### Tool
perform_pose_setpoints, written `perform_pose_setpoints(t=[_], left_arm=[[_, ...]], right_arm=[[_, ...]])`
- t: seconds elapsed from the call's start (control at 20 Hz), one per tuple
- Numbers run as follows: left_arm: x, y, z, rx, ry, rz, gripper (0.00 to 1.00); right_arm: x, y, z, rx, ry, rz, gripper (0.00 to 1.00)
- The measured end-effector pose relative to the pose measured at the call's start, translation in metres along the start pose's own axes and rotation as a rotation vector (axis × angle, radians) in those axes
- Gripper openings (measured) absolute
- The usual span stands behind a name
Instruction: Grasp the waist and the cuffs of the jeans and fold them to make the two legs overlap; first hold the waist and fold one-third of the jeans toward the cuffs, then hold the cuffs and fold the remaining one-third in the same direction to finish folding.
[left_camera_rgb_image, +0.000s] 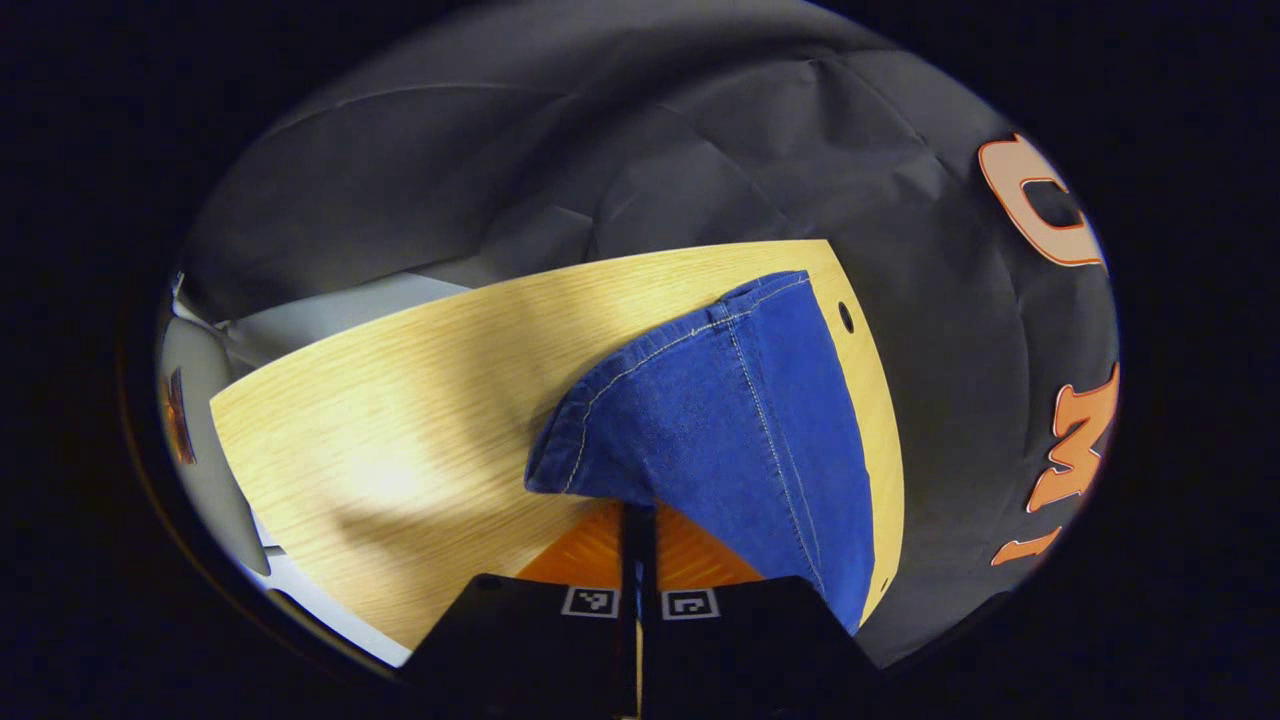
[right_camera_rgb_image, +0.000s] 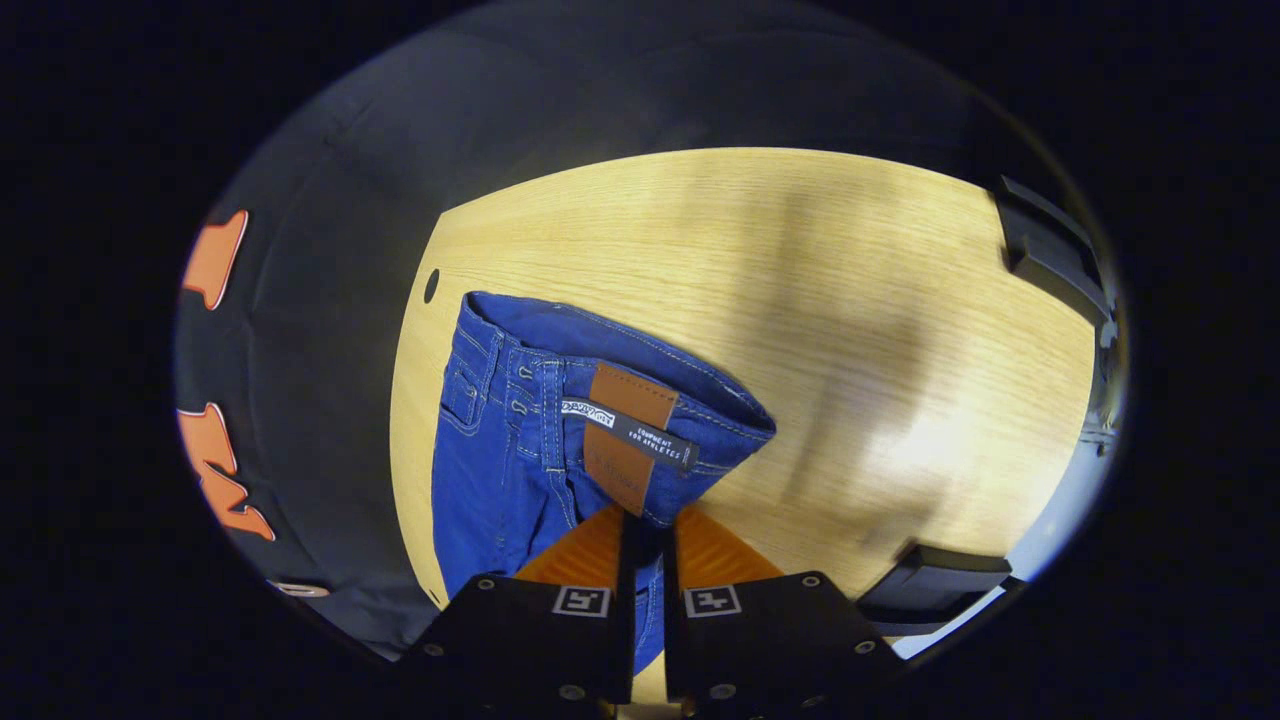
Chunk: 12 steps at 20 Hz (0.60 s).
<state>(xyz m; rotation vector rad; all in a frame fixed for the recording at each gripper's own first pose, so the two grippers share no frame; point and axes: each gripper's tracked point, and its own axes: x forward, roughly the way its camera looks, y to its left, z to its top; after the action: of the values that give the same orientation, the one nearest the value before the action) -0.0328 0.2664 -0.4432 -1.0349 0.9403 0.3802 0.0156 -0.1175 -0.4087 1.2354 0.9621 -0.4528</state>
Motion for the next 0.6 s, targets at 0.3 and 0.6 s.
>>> perform_pose_setpoints(t=[0.3, 0.6], left_arm=[[-0.031, -0.015, 0.006, -0.006, -0.066, -0.034, 0.01], [-0.065, -0.042, 0.01, 0.028, -0.118, -0.041, 0.01]], right_arm=[[-0.015, 0.006, 0.002, 0.04, 0.004, 0.068, 0.08], [-0.029, 0.014, 0.002, 0.059, 0.014, 0.112, 0.08]])
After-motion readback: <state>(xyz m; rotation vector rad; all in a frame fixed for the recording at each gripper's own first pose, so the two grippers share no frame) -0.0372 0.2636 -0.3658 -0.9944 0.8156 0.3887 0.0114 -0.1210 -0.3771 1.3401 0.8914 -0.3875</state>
